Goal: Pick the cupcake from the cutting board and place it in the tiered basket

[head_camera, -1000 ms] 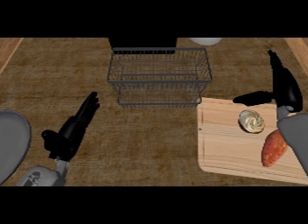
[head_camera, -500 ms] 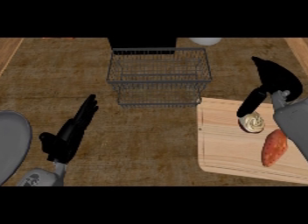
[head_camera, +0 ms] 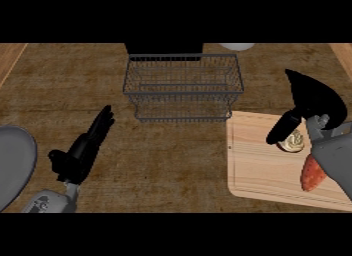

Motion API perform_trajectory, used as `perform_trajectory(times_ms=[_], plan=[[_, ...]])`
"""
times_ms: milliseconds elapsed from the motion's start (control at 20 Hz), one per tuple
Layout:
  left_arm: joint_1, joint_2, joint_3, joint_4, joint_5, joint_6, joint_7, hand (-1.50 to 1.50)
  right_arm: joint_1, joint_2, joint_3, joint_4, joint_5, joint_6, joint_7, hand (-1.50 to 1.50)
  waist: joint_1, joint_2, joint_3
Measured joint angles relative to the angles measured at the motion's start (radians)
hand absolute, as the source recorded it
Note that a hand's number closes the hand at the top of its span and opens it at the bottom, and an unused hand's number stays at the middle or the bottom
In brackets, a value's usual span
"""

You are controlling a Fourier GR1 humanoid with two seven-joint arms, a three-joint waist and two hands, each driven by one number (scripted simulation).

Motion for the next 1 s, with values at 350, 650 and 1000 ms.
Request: perform_trajectory(times_ms=[350, 650, 1000], plan=[[-0.007, 0.002, 0.011, -0.018, -0.003, -0.017, 0.022, 0.0, 0.069, -0.008, -0.004, 0.067, 0.039, 0.004, 0.001, -1.5, 0.008, 0.004, 0.001], [-0.013, -0.032, 0.012, -0.01, -0.039, -0.007, 0.023, 0.0, 0.12, 0.046, -0.03, 0.106, 0.087, -0.017, -0.025, -1.5, 0.01, 0.006, 0.001], [-0.017, -0.055, 0.031, 0.026, -0.058, -0.035, 0.011, 0.0, 0.181, 0.081, -0.063, 0.145, 0.162, -0.042, -0.044, -1.5, 0.01, 0.007, 0.002]])
